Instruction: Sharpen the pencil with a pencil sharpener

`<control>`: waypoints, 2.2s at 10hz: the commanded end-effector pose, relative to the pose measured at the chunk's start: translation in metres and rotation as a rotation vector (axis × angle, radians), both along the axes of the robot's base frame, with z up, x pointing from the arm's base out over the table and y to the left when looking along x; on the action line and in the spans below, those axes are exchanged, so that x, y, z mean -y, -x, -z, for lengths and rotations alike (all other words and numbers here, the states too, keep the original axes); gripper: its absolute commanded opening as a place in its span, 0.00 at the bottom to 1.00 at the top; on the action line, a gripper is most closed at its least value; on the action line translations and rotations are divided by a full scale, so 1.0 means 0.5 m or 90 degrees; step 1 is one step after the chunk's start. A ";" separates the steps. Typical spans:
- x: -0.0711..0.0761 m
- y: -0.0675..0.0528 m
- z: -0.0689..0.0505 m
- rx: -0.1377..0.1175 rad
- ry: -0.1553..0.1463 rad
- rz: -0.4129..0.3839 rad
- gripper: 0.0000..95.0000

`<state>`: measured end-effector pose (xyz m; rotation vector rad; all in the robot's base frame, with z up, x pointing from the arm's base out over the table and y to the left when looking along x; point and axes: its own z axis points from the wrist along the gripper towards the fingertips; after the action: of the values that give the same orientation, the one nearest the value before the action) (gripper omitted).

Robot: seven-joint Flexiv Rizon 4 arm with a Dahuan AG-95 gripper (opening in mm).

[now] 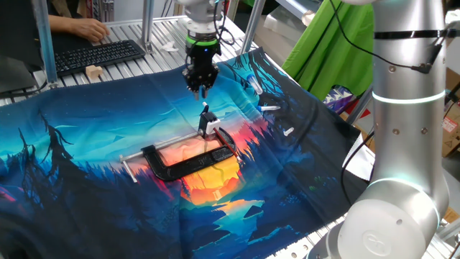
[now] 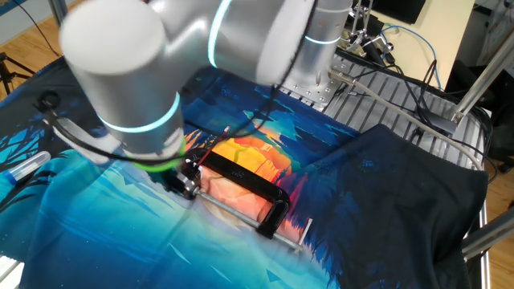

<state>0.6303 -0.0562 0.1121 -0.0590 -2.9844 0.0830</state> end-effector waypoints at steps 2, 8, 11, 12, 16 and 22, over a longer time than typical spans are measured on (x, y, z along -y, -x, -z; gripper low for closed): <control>0.027 -0.005 0.007 0.000 -0.007 -0.017 0.20; 0.016 0.006 0.025 0.007 -0.019 -0.003 0.20; 0.016 0.007 0.029 0.030 -0.020 -0.005 0.20; 0.016 0.008 0.030 0.035 -0.019 -0.005 0.20; 0.024 0.008 0.040 0.054 -0.019 -0.008 0.20; 0.026 0.011 0.051 0.066 -0.026 -0.007 0.20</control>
<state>0.6252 -0.0694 0.0864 -0.0435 -3.0901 0.0209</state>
